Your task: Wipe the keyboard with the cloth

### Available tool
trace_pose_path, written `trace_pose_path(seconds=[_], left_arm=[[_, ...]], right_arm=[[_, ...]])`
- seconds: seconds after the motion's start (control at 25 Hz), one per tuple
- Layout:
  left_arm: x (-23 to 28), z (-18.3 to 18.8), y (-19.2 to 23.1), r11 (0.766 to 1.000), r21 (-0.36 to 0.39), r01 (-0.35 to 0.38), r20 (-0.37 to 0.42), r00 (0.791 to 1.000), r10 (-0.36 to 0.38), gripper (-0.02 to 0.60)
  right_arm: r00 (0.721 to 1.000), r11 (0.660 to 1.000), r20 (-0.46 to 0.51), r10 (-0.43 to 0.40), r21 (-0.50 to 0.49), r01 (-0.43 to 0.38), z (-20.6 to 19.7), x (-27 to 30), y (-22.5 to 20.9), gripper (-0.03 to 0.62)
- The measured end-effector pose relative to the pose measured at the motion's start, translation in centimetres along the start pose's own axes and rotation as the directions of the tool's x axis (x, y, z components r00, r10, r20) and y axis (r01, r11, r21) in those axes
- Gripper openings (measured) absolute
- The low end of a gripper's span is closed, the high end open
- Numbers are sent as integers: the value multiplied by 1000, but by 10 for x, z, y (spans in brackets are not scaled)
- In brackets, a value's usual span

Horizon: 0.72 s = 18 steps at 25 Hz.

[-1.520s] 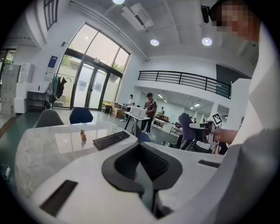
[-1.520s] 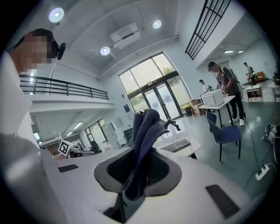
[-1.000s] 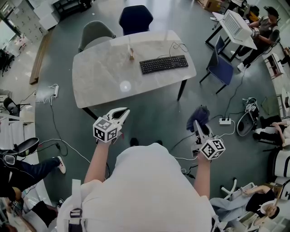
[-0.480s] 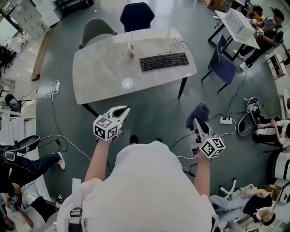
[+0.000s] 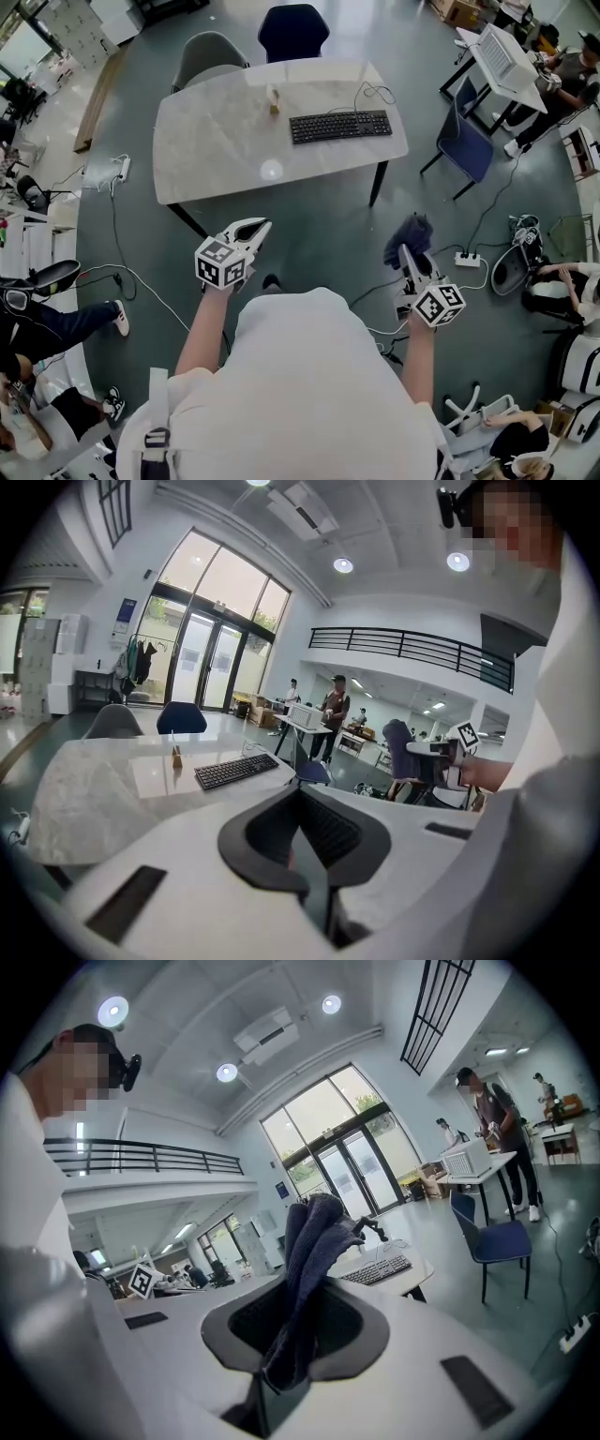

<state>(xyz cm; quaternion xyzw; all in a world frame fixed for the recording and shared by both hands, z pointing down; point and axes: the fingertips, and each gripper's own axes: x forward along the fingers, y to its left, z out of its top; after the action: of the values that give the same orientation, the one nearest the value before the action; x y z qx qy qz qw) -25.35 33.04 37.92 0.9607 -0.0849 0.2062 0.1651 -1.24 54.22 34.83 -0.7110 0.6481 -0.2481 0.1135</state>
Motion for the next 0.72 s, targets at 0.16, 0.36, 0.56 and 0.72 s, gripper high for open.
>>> trace_pose_path(seconds=[0.16, 0.36, 0.56, 0.72], left_arm=[[6, -7, -14, 999, -23, -22, 7, 1000, 22, 8], [14, -16, -26, 998, -48, -44, 4, 999, 44, 8], [13, -20, -25, 996, -63, -58, -1, 998, 58, 8], [14, -17, -22, 995, -68, -69, 0, 998, 69, 6]], right_arm=[[999, 1000, -19, 27, -1, -27, -2, -4, -12, 72], [998, 999, -45, 43, 2, -43, -3, -8, -26, 72], [997, 998, -58, 56, 10, -55, -4, -2, -27, 72], [996, 998, -68, 63, 16, -62, -4, 4, -28, 72]])
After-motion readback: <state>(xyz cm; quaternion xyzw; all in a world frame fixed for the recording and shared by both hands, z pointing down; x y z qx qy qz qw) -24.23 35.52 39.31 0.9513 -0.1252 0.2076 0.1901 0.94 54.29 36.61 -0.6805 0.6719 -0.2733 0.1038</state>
